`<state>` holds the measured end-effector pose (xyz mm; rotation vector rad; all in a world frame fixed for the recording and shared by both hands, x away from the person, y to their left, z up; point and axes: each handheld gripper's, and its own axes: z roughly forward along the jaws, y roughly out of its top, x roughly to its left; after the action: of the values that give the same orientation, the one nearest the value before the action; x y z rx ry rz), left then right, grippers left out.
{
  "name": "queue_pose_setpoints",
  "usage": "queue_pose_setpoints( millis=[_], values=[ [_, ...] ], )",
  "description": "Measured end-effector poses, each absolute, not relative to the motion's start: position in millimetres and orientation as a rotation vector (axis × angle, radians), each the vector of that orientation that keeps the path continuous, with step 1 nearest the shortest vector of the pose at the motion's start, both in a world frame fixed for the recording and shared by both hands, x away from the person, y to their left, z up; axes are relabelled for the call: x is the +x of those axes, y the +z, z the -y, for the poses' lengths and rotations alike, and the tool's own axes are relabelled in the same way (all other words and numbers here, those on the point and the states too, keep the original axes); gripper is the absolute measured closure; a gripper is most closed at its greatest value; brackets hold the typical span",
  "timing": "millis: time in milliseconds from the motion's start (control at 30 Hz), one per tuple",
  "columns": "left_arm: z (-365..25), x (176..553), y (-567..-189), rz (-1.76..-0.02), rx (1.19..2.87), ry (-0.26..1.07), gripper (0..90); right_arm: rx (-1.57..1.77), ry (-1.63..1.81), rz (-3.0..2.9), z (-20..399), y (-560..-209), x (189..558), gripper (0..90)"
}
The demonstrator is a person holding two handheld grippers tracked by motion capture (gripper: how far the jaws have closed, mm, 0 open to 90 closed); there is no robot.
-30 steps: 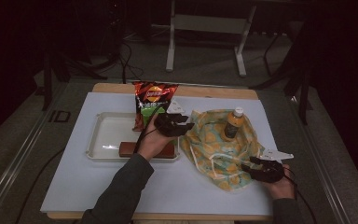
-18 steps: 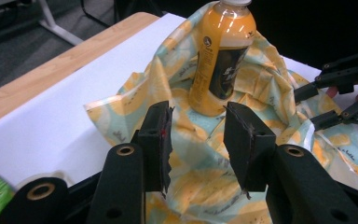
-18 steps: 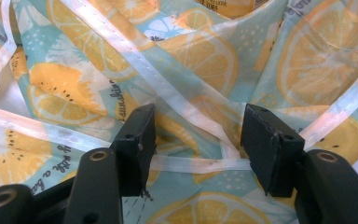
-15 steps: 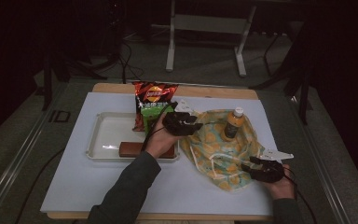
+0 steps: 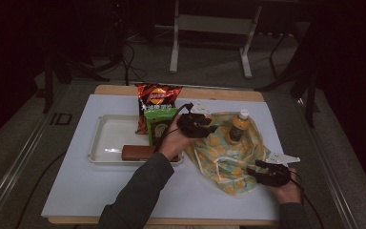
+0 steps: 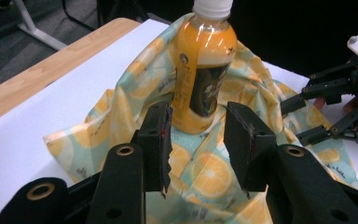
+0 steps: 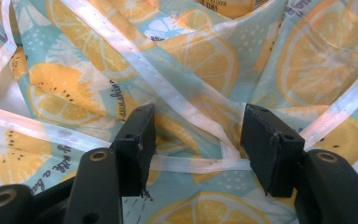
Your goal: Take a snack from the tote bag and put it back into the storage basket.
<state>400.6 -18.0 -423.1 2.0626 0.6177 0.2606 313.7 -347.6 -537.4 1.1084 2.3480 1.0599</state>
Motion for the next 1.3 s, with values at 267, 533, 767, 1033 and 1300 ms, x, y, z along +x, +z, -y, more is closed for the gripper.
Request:
queue_pose_setpoints(
  millis=[267, 533, 767, 1033, 1300],
  values=[
    [28, 406, -421, -0.600, 2.079, 0.257, 59.8, 1.108, 1.060, -2.348, 348, -537, 314, 44.8],
    [36, 411, -418, -0.589, 2.082, 0.256, 59.4, 1.109, 1.060, -2.346, 347, -537, 314, 44.8],
    [42, 415, -421, -0.589, 2.090, 0.249, 59.3, 1.108, 1.060, -2.349, 348, -537, 314, 44.8],
    [51, 418, -420, -0.586, 2.091, 0.248, 59.2, 1.109, 1.061, -2.348, 348, -537, 314, 44.7],
    [60, 420, -415, -0.574, 2.095, 0.261, 58.1, 1.106, 1.062, -2.348, 348, -538, 314, 44.3]
  ],
)
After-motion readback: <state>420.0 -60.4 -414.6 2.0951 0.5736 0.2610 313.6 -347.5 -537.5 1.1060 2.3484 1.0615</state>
